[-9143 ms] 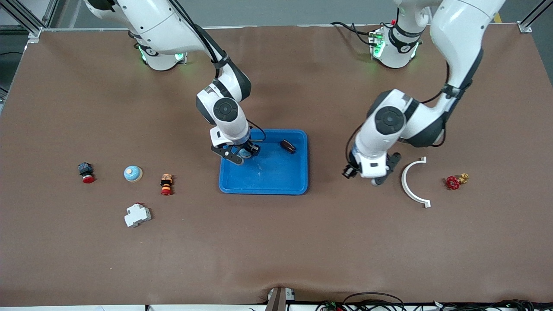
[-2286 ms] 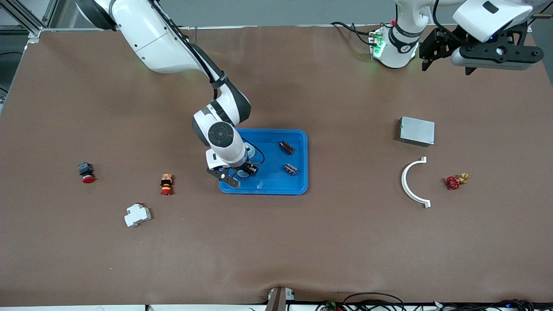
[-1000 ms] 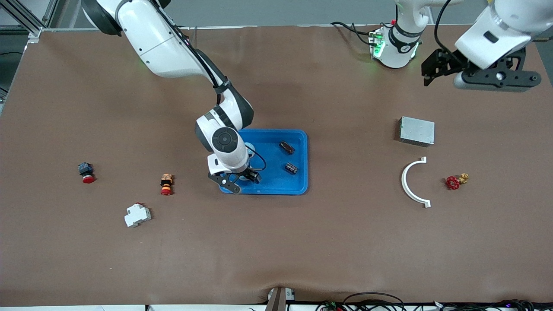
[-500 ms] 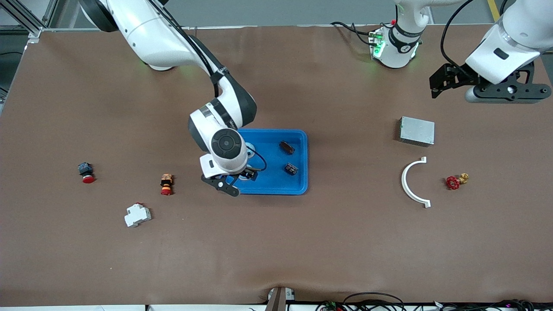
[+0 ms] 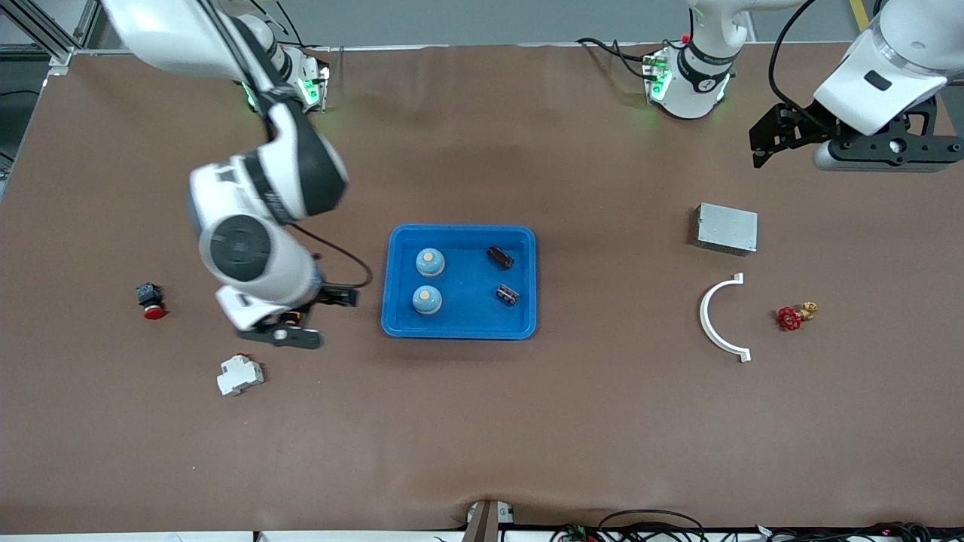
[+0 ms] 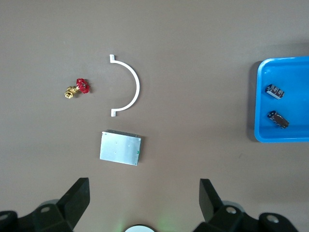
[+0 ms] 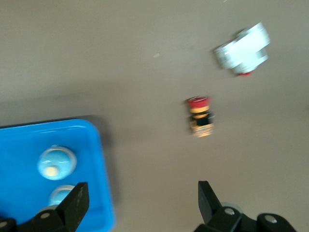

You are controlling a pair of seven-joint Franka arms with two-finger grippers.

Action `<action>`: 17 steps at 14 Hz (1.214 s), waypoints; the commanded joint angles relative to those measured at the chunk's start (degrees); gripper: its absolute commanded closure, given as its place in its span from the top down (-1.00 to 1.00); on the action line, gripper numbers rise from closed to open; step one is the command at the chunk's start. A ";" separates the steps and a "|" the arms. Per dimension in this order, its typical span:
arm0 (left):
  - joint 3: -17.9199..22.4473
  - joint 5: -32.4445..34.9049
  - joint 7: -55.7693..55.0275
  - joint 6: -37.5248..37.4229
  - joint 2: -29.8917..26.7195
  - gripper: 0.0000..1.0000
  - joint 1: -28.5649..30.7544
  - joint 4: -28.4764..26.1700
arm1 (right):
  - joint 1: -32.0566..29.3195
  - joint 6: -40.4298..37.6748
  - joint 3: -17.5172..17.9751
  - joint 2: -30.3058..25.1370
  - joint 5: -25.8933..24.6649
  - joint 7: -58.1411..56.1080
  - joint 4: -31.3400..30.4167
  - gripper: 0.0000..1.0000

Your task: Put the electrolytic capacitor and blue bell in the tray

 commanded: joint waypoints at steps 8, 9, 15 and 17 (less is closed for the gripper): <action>-0.29 0.57 -0.66 -0.14 -0.43 1.00 -0.09 1.46 | -19.79 -1.69 1.32 -16.79 0.16 -20.86 -9.06 1.00; -0.37 0.57 -0.74 -0.23 -0.25 1.00 -0.18 1.37 | -19.79 -1.77 1.32 -18.81 0.25 -20.60 -10.38 1.00; 0.50 1.45 0.31 0.30 2.38 1.00 0.61 2.34 | -20.05 -3.00 1.24 -24.98 2.97 -19.98 -13.91 1.00; 0.94 0.83 0.40 0.38 2.47 1.00 1.84 2.42 | -21.45 -3.44 1.32 -25.77 2.97 -20.42 -13.99 1.00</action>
